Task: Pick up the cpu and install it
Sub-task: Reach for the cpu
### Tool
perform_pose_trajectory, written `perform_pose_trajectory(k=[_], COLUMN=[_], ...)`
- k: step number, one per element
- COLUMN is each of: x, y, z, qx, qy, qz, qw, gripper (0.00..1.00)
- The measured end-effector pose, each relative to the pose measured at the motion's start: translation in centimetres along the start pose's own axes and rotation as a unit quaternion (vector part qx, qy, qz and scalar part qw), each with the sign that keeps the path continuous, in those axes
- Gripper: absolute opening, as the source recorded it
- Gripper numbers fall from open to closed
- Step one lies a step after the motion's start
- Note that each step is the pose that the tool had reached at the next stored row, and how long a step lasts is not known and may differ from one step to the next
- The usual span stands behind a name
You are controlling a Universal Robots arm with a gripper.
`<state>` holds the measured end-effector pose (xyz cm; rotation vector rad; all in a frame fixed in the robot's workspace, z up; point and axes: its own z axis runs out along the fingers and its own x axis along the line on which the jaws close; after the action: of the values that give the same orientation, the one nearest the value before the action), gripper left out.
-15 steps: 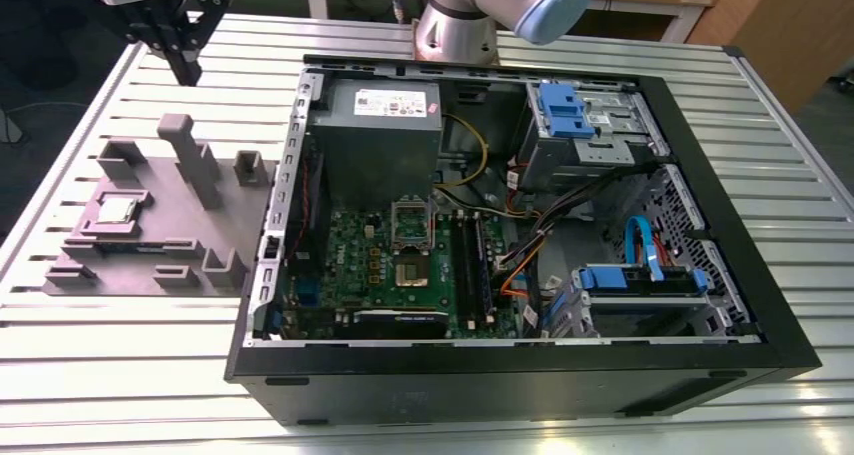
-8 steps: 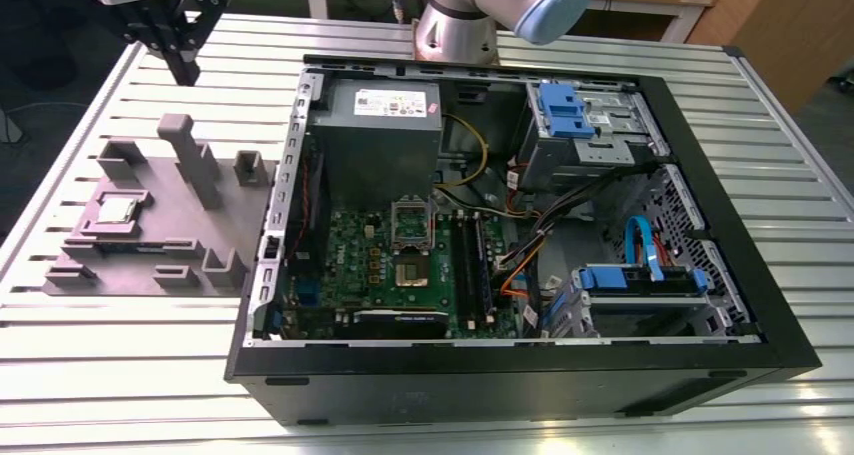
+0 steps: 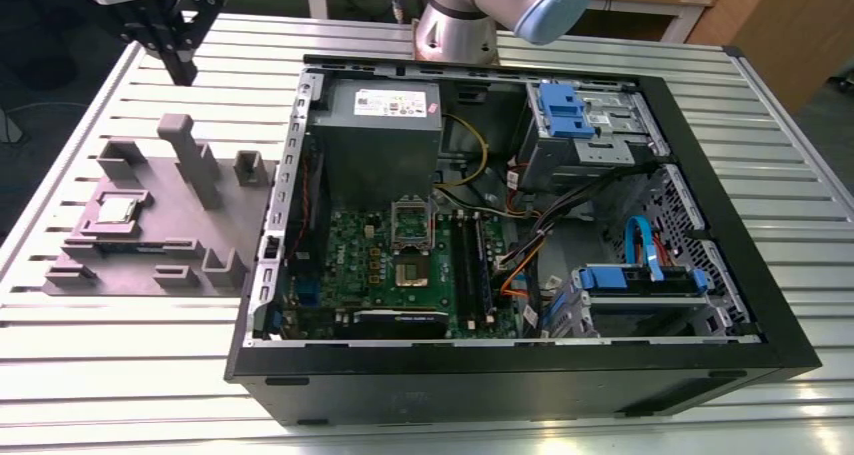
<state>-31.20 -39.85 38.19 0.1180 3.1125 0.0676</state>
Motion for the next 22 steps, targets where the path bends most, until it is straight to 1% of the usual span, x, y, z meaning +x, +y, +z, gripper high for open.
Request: perform_pose_trajectory(k=[22], x=[0.50], y=[-0.04], z=[-0.01], qx=[0.0000], qy=[0.0000], qz=[0.000], qw=[1.00000], gripper=[0.11])
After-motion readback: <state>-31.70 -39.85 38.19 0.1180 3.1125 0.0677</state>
